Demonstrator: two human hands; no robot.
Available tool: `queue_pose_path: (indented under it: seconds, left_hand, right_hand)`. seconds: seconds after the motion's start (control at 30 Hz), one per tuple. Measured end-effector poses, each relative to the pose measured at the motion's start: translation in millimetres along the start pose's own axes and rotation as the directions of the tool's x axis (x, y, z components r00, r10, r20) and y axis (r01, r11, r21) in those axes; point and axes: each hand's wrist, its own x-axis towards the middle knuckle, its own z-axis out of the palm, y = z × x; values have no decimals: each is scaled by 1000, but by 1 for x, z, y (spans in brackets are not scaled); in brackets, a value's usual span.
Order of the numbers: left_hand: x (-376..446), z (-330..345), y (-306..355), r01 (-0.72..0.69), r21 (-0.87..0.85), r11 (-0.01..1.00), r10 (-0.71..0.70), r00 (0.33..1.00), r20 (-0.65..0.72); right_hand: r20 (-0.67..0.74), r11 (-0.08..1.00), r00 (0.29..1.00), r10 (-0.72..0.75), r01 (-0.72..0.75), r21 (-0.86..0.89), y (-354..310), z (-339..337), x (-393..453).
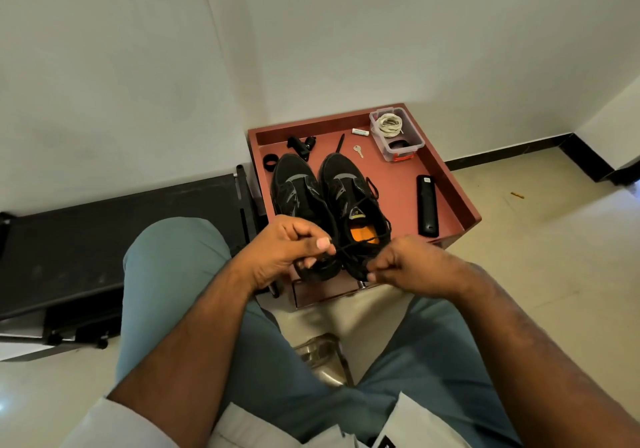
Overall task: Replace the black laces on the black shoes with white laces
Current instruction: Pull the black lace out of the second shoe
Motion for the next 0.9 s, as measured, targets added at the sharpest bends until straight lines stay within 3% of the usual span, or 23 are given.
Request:
queue_pose_path:
  seconds: [0.1,0.17,0.27,0.33,0.4,0.43,0.47,0.5,0.53,0.57,0.6,0.63,0.7,0.83,0.9]
  left_hand:
    - [5,4,-6,-57,-52,997,52,995,-90]
    - [8,8,-10,-64,-54,996,57,991,-122]
    - [13,16,-13,-66,-85,994,53,987,-149]
    - [15,21,-12,-49,-123,991,32,990,-137]
    - [15,25,-12,-1,-127,992,-9,997,-80]
    - [14,26,-12,25,-101,995,-31,998,-56]
    - [13,27,-12,42,-65,997,-44,999,-30]
    - [13,26,-12,50,-20,999,-50,999,-2]
    - [11,27,-11,58,33,998,-59,998,10]
    - [11,25,-11,60,89,994,-60,998,-9]
    - [9,23,-10,54,134,989,-47,997,-55]
    - [9,20,-10,35,170,985,-16,993,-113]
    - [9,11,-9,-9,212,977,50,981,-187]
    - [12,2,-9,-39,209,977,84,973,-213]
    - [11,4,-9,-44,196,980,81,979,-186]
  right_hand:
    - [156,908,982,-105,30,418,-22,14,-8]
    - [101,759,974,-205,93,644,-33,23,-9]
    - [-96,394,942,-323,226,891,-49,27,-9]
    - [-295,184,912,-285,354,917,-55,20,-8]
    - [-486,76,853,-189,506,859,-57,8,-4]
    - [-556,72,817,-154,571,818,-58,3,-2]
    - [-607,145,783,-134,621,770,-59,-5,-1]
    - [-644,315,754,-133,648,694,-55,-11,2]
    - [-661,561,734,-158,617,551,-48,-16,5]
    - [-620,794,756,-211,503,343,-40,-19,9]
    - [-513,930,823,-242,348,120,-31,-21,14]
    - [-374,977,903,-211,207,-49,-22,-20,17]
    - [-168,990,983,-71,49,-133,-9,-15,21]
    - [19,993,1000,11,-13,120,0,3,22]
    - [108,937,994,11,-48,346,-9,13,19]
